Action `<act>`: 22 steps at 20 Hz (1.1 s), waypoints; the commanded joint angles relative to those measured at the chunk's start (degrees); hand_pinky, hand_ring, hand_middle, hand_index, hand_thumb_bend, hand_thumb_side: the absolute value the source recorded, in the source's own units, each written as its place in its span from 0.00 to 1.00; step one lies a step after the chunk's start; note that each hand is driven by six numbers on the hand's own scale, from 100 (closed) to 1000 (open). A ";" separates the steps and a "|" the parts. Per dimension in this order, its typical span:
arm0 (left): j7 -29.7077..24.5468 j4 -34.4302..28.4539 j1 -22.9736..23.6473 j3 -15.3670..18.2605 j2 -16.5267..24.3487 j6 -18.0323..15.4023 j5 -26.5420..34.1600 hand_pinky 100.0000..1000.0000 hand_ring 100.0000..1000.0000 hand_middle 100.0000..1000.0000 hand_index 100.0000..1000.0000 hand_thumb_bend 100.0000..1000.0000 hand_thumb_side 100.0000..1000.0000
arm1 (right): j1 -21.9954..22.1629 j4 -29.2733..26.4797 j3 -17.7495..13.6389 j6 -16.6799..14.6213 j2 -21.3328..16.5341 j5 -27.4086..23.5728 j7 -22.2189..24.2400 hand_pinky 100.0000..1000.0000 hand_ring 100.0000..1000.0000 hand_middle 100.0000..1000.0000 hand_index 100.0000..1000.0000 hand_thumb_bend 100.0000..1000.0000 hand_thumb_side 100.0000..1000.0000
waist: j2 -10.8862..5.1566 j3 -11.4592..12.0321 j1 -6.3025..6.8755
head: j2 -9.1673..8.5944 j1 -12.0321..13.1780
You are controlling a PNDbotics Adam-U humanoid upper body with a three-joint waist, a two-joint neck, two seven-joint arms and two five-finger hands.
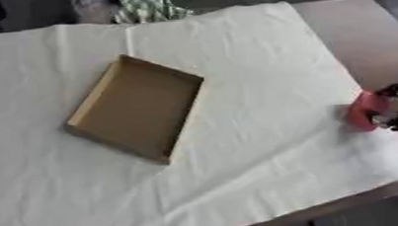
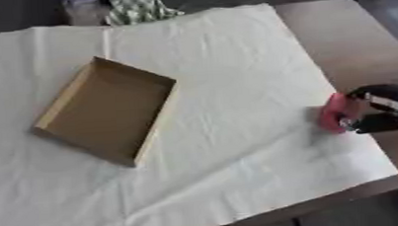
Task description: Pick up objects on the table and place them in the box.
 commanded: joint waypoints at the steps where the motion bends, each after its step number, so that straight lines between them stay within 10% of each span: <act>1: -0.58 -0.87 -0.38 -0.28 -0.04 0.07 0.16 0.48 0.68 0.62 0.74 0.00 0.67 | -0.25 -1.63 -0.81 0.51 -1.78 -1.34 -0.76 0.88 0.93 0.85 0.90 0.00 0.80 | -0.74 -0.13 -0.11 | 0.02 -0.10; 22: -1.47 -0.87 -0.45 -0.18 -0.13 0.29 -0.08 0.49 0.69 0.63 0.74 0.00 0.66 | -2.30 -17.77 -3.21 1.44 -4.87 0.06 -1.09 0.88 0.90 0.82 0.87 0.00 0.71 | -2.37 0.74 -1.18 | 0.57 1.98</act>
